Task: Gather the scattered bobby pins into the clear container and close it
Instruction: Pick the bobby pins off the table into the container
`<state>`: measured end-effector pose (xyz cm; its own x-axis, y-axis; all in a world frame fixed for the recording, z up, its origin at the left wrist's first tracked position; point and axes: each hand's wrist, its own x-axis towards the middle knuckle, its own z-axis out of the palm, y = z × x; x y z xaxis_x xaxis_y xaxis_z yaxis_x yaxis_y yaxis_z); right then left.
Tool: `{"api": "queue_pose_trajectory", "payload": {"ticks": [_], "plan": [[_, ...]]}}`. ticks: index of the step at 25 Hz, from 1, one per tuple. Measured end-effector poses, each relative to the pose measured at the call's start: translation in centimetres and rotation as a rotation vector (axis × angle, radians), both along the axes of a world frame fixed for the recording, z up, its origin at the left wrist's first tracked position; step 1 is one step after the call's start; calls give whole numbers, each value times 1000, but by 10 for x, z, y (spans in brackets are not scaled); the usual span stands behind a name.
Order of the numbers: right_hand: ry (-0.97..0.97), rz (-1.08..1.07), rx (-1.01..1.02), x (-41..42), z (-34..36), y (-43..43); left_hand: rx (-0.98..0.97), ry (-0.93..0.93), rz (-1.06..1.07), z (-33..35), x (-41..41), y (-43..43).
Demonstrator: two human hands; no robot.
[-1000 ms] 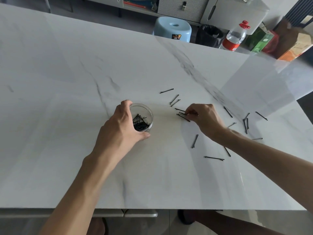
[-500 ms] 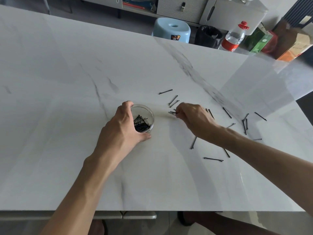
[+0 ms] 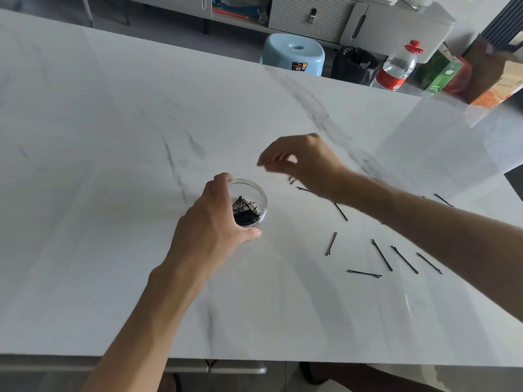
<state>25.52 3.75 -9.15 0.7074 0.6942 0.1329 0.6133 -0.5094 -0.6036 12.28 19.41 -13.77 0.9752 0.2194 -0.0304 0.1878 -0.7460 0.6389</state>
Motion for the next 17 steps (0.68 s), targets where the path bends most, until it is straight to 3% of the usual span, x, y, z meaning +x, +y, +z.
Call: {"api": "queue_pose_trajectory", "payload": {"ticks": [2,5,11,17], "plan": [[8,-122,-138,34,-5,-15,-4,-4,-6,0,0,0],[118,-88,-390,68,-18,-33,5,-5,-10,1,0,0],[332,10,-358,91,-30,-37,17,-10,-4,1,0,0],[226,-18,-321,80,-36,-50,15,3,-4,2,1,-1]]}}
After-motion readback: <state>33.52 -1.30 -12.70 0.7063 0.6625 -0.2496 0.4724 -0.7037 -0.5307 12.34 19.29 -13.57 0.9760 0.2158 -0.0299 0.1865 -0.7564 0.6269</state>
